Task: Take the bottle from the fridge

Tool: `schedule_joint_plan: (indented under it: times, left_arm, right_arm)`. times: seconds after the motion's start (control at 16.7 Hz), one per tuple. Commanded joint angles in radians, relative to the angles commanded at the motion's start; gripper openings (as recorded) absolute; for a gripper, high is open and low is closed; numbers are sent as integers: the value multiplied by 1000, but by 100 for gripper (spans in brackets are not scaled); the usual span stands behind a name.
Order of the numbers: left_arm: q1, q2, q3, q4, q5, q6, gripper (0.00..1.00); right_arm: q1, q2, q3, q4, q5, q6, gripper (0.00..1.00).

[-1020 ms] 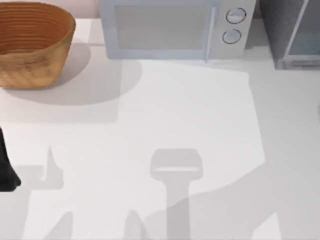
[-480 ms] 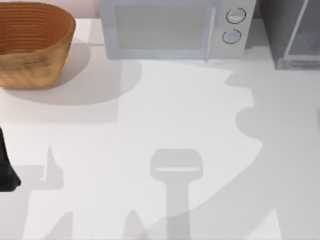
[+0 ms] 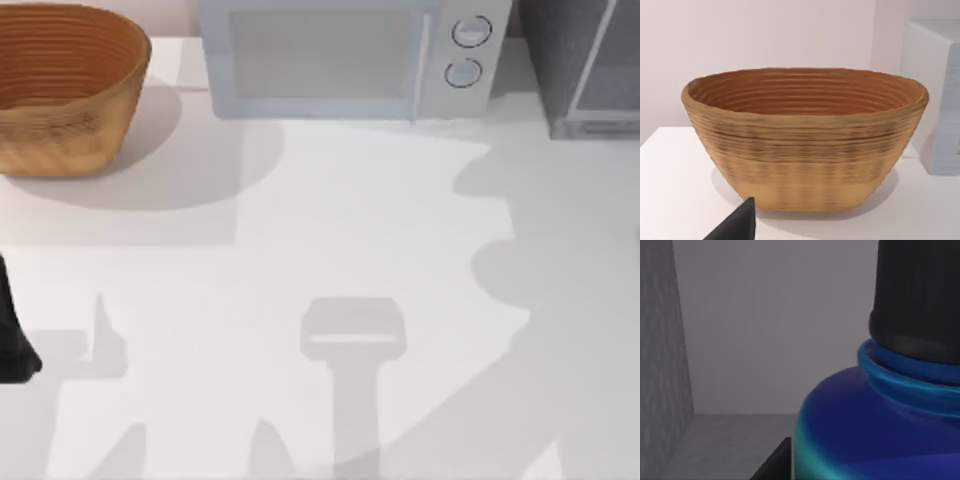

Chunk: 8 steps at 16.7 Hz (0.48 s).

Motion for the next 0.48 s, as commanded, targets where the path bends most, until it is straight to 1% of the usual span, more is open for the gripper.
schedule_joint_plan:
  times: [0.3, 0.48]
  left_arm:
    - [0, 0, 0, 0, 0, 0, 100]
    - [0, 0, 0, 0, 0, 0, 100]
  right_arm:
    - [-30, -147, -273, 98, -33, 4, 0]
    - [-39, -192, -334, 130, -44, 6, 0]
